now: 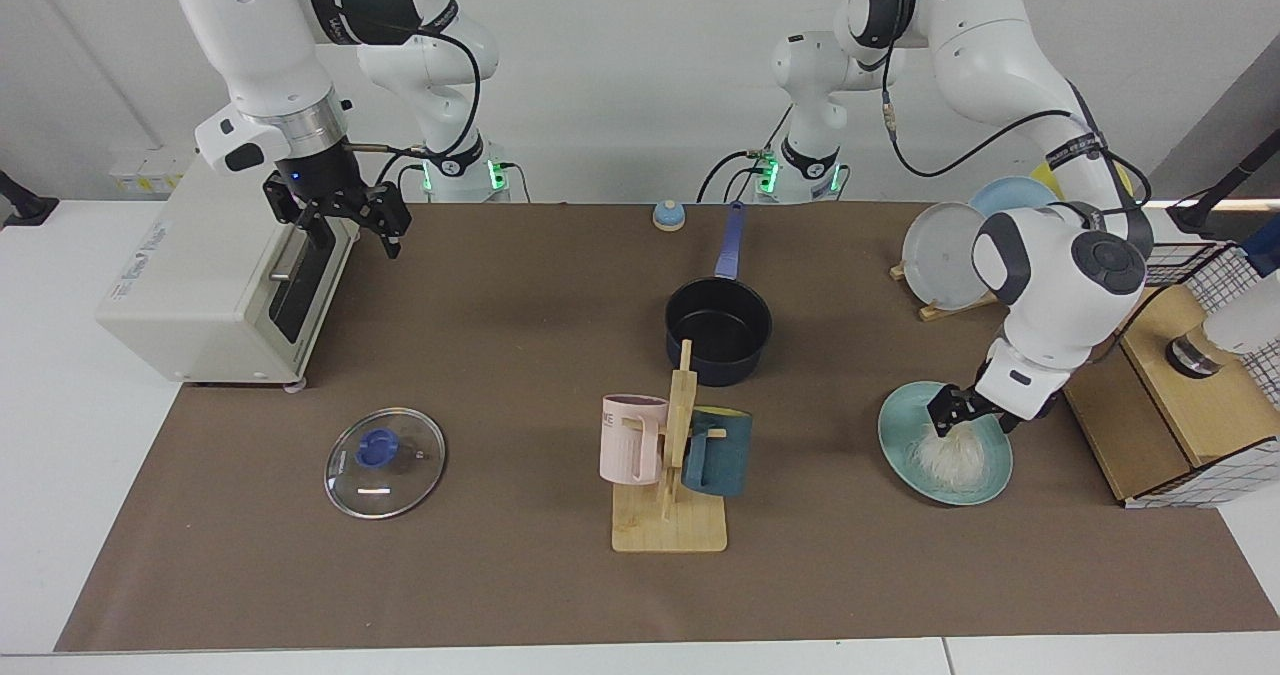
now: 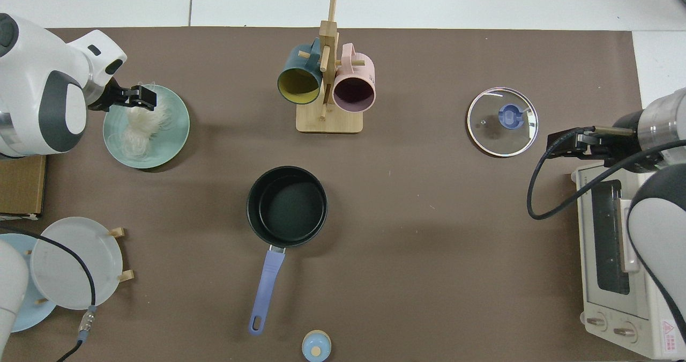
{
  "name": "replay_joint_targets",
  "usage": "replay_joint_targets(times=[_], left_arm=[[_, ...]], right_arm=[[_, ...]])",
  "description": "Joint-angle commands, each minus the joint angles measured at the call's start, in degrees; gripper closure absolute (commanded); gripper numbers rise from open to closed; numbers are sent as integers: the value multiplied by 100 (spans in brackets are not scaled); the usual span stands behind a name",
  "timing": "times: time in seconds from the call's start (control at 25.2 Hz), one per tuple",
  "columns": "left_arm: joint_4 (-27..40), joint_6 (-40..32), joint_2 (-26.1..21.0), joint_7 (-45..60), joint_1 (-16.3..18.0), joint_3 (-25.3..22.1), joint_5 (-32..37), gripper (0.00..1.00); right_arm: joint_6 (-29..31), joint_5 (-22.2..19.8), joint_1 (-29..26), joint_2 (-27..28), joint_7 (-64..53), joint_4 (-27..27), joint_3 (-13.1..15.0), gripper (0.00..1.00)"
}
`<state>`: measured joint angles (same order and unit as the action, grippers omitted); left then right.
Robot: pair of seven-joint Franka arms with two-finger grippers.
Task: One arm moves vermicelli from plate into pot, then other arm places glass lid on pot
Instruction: 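Grasp the white vermicelli on the teal plate with the left gripper, then carry the vermicelli over the pot while the right gripper reaches the lid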
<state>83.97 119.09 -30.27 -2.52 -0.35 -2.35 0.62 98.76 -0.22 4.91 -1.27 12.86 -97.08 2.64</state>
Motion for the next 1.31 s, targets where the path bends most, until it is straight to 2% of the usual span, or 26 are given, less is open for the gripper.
replay_joint_targets(times=[0.0, 0.32, 0.48, 0.56, 0.6, 0.63, 0.67, 0.71, 0.99, 1.27], left_arm=[[373, 500, -75, -20, 26, 76, 61, 0], [594, 686, -128, 41, -9, 85, 34, 0], [620, 940, -444, 41, 61, 85, 34, 0], [612, 897, -453, 41, 61, 85, 43, 2], [612, 897, -453, -2, 61, 85, 43, 11], [612, 879, -453, -11, 61, 85, 43, 36], [612, 862, -453, 15, 53, 85, 43, 81], [612, 844, -444, 41, 53, 85, 34, 100], [542, 739, -401, 7, 79, 85, 17, 100], [436, 300, -111, 6, 140, 85, 96, 100]], right_arm=[[-120, 22, -34, 47, 85, 102, -27, 1], [-120, 22, -34, 39, 85, 102, -27, 1], [-120, 22, -42, 39, 85, 102, -27, 1], [-120, 22, -42, 39, 85, 102, -27, 1], [-120, 22, -42, 39, 85, 102, -27, 1], [-120, 22, -34, 39, 85, 102, -27, 1], [-120, 22, -34, 39, 85, 102, -27, 1], [-120, 22, -34, 39, 85, 110, -27, 1], [-120, 22, -42, 39, 85, 110, -27, 1], [-120, 22, -34, 39, 85, 102, -27, 1]])
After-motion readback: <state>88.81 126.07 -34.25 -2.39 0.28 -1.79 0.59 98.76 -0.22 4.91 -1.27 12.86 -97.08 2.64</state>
